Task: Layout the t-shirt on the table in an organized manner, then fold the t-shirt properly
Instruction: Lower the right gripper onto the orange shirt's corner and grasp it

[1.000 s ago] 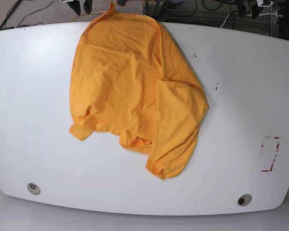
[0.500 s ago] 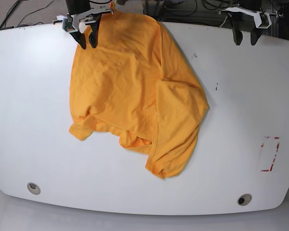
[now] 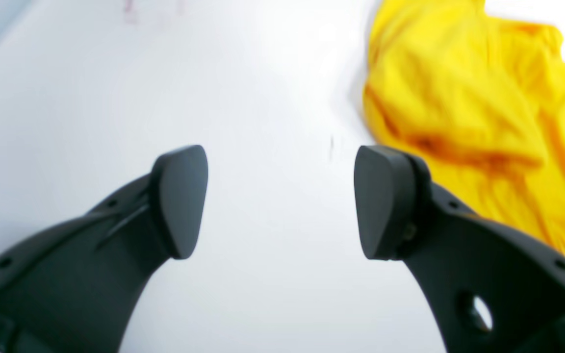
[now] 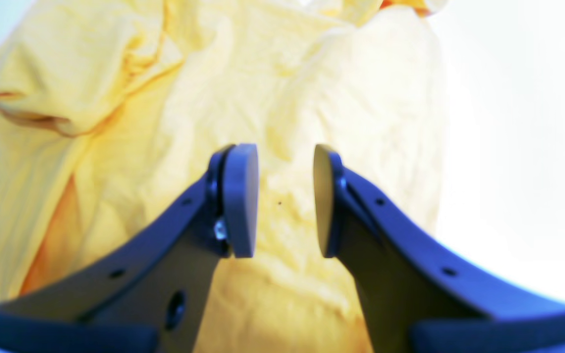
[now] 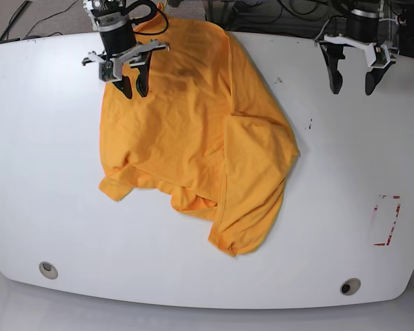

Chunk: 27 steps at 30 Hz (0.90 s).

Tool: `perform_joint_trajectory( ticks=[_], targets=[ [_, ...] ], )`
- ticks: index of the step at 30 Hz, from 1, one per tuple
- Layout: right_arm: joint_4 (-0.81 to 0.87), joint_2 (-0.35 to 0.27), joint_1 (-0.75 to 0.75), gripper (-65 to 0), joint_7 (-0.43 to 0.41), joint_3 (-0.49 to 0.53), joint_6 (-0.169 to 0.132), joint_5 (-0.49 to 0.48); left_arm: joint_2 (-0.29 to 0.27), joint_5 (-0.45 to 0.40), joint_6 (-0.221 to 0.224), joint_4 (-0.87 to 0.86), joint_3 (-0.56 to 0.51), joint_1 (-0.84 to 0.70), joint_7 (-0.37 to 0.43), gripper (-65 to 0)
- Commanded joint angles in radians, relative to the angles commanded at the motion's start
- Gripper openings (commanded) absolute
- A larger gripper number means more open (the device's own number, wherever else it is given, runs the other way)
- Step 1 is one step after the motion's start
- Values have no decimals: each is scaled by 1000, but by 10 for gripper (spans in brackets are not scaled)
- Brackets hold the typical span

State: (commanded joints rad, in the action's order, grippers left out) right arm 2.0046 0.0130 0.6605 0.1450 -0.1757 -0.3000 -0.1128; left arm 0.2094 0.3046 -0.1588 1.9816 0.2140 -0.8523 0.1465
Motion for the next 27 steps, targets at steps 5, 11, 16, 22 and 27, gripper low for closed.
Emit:
perform_joint_trajectory(
  ticks=[5,11,16,22,27],
  targets=[
    [-3,5,-87,-465,89,-2,2,2,44,0,0,2,-63,48,-3,-211],
    [-5,2,-206,-404,213,-17,3,2,44,-2,0,2,-68,60,-3,-211],
    [-11,6,-322,-208,301,-98,3,2,44,-2,0,2,-71,58,-3,-211],
    [-124,-26,-456,-111,310,-150,0,2,44,-2,0,-2,-68,55,-3,-211],
    [-296,-86,-554,-111,310,-158,-6,-6,41,-2,0,-3,-68,52,-3,-214]
  ],
)
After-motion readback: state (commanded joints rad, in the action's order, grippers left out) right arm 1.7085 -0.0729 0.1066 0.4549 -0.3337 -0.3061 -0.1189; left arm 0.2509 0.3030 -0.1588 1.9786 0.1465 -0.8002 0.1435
